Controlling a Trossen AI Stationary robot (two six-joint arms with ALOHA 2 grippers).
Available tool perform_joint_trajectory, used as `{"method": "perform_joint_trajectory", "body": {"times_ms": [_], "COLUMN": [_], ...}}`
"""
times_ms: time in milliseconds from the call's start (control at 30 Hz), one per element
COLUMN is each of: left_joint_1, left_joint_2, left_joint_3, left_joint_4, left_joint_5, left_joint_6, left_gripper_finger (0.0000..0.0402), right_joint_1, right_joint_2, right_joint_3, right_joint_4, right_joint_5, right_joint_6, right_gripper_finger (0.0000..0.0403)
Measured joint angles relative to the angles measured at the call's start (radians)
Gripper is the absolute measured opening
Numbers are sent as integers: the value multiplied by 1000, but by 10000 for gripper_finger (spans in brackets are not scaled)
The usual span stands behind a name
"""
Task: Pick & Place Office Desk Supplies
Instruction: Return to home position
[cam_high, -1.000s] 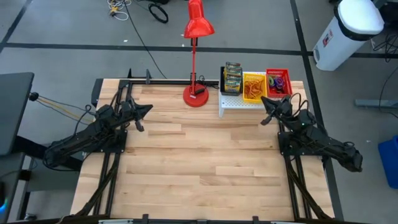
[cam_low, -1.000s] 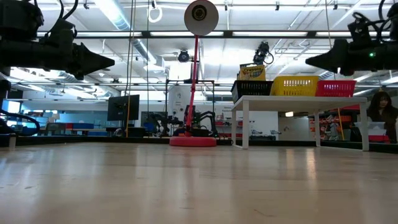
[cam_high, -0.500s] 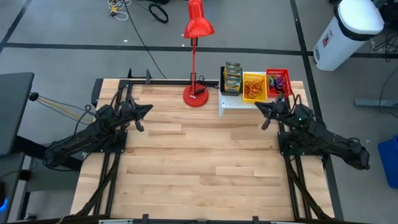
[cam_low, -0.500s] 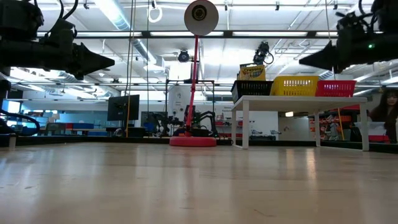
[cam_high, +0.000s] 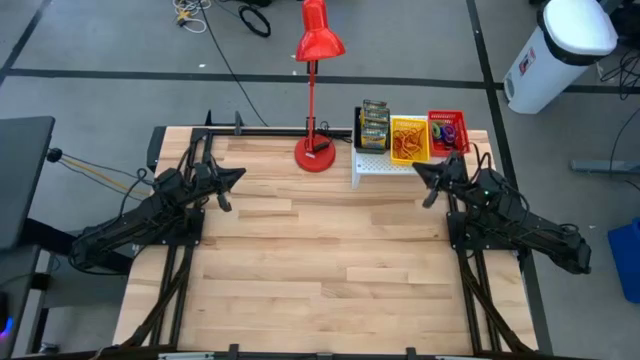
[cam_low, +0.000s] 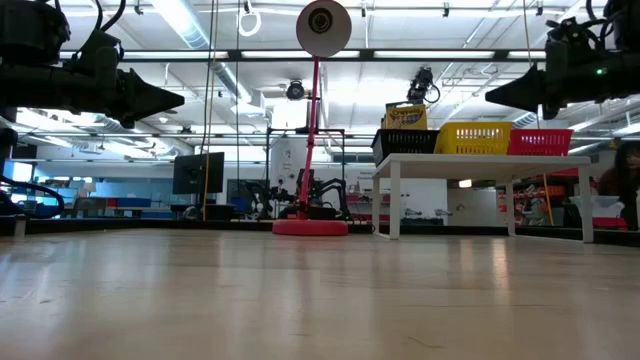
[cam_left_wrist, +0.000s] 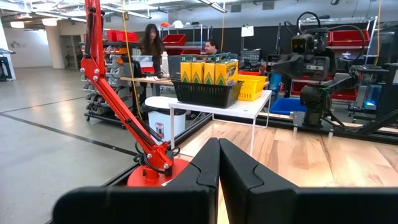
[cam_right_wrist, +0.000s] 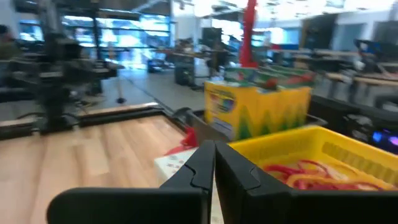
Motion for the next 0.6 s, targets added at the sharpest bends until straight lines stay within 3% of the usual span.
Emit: {"method": "perform_joint_trajectory", "body": {"times_ms": [600], "left_joint_1": [0], "left_joint_2": [0], "left_joint_3": [0], "left_joint_4": [0], "left_joint_5": [0], "left_joint_6": [0], "left_gripper_finger": [9], "right_joint_1": [0], "right_joint_2": [1], "right_joint_3": [0], "right_joint_4": [-3], "right_joint_5": [21], "right_joint_6": [105], "right_gripper_finger": [16]}}
